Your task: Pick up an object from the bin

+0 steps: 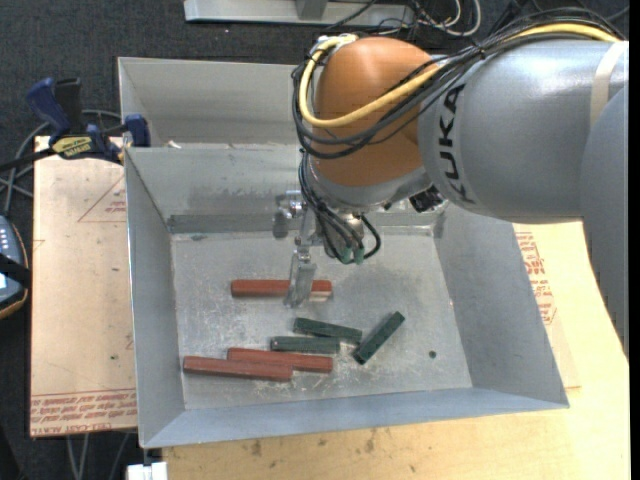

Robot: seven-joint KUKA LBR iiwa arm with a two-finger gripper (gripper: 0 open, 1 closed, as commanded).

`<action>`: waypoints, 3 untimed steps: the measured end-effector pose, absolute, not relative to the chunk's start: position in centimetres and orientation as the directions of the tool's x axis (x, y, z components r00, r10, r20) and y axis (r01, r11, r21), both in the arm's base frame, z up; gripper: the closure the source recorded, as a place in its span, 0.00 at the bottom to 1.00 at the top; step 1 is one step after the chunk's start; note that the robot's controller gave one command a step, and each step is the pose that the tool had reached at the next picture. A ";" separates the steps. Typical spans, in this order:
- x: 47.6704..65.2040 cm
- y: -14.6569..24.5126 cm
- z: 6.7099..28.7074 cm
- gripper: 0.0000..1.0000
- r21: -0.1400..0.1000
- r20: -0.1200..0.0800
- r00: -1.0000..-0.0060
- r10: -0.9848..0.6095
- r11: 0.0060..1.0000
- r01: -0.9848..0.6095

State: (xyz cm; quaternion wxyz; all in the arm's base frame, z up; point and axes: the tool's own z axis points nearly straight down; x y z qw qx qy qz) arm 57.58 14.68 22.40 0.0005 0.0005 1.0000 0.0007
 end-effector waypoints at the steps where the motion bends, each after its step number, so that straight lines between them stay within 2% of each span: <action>1: 59.6 12.1 6.8 0.00 0.002 0.002 -0.986 -0.166 0.986 -0.166; 2: 59.8 12.1 7.1 1.00 0.002 -0.004 -0.986 -0.166 0.986 -0.166; 3: 57.5 14.5 20.4 1.00 0.000 -0.009 -0.896 -0.445 0.896 -0.445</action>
Offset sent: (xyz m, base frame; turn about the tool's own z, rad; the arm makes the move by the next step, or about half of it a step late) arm 0.0207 -0.0261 -0.1540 -0.1703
